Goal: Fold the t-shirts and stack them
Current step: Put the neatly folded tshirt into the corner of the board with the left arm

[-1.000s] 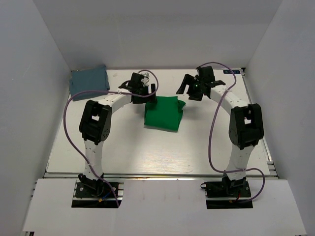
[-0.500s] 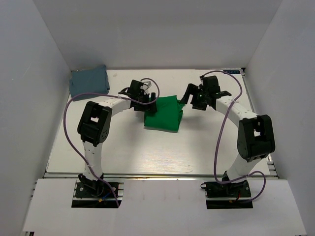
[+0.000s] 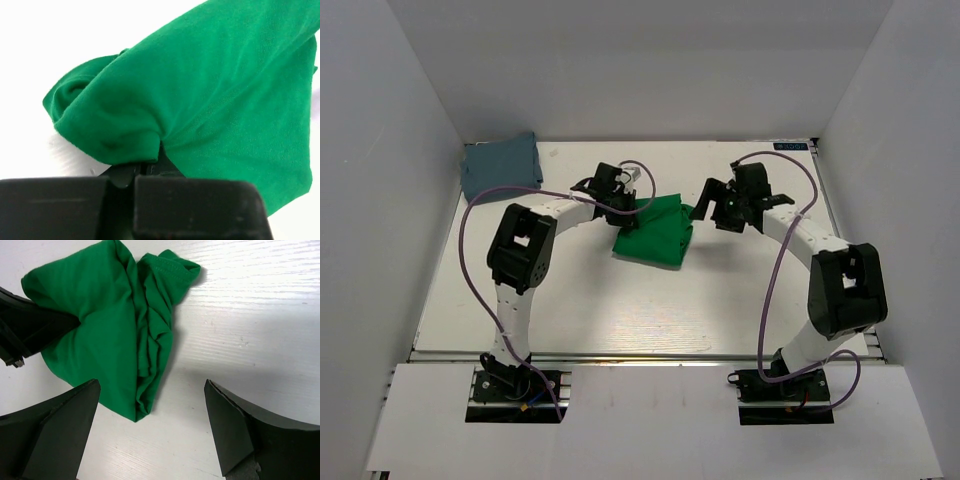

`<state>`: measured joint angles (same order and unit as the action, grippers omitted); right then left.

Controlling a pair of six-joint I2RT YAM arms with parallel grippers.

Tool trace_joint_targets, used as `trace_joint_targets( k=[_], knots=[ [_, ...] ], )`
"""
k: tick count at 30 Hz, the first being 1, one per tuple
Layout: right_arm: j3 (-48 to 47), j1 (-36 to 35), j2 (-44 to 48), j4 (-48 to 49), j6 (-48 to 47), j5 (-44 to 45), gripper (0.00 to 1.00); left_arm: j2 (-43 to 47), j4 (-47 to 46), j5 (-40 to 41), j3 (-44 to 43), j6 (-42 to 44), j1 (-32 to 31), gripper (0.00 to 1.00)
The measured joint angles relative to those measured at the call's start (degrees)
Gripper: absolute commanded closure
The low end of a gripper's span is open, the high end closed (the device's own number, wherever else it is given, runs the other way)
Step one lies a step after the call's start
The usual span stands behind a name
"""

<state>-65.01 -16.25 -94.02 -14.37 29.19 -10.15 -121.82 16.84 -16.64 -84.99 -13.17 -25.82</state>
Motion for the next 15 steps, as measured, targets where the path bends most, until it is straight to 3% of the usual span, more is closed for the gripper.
trace_joint_targets(
  k=[15],
  knots=[
    [6.05,0.00,8.63,0.96,-1.11,6.27,0.10,4.02,4.42,14.08,-4.04,14.67,0.94,1.00]
  ],
)
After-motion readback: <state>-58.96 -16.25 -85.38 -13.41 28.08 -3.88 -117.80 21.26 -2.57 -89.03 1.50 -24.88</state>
